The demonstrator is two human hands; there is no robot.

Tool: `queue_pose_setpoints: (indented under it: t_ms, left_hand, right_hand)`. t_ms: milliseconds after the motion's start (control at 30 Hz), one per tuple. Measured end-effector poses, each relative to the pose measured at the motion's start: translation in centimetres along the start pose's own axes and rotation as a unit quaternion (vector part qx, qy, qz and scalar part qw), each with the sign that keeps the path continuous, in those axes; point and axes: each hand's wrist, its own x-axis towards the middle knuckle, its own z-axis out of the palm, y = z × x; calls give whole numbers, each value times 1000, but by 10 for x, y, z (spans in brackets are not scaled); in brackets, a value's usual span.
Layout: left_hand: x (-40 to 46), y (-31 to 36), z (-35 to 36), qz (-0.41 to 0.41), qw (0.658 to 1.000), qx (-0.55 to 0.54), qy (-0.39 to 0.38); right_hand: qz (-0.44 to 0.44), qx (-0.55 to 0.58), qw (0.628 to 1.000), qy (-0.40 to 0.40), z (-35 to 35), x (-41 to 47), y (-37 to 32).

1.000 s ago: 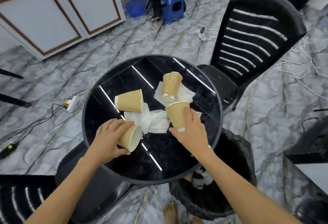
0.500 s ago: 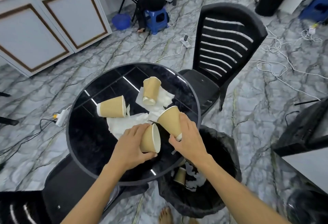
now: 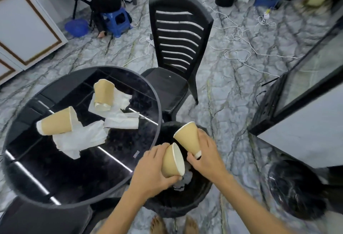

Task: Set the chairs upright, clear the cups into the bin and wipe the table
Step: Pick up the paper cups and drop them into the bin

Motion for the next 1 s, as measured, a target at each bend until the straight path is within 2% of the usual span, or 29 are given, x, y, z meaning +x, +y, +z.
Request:
queue_pose_setpoints:
  t_ms: [133,300,533,700,1000]
  left_hand:
    - [9,-11,71,-31,997,-18,-64]
    - [32,-82,156,-97,988,-22,-122]
    - [56,-166,226,-120,976,62,-173]
    - [52,-187,244,-151,975,23,-162]
    - [44,-163,216,-108,989,-22,-97]
  right_hand:
    - [21,-3,1000,-17,33,-14,59]
    - [43,19,998,-52,121,-22,124]
    - [90,15,988,-127,221,-12,172]
    - [89,16,990,-111,247,-13,182]
    - [45,30,997,-56,214,-7,153]
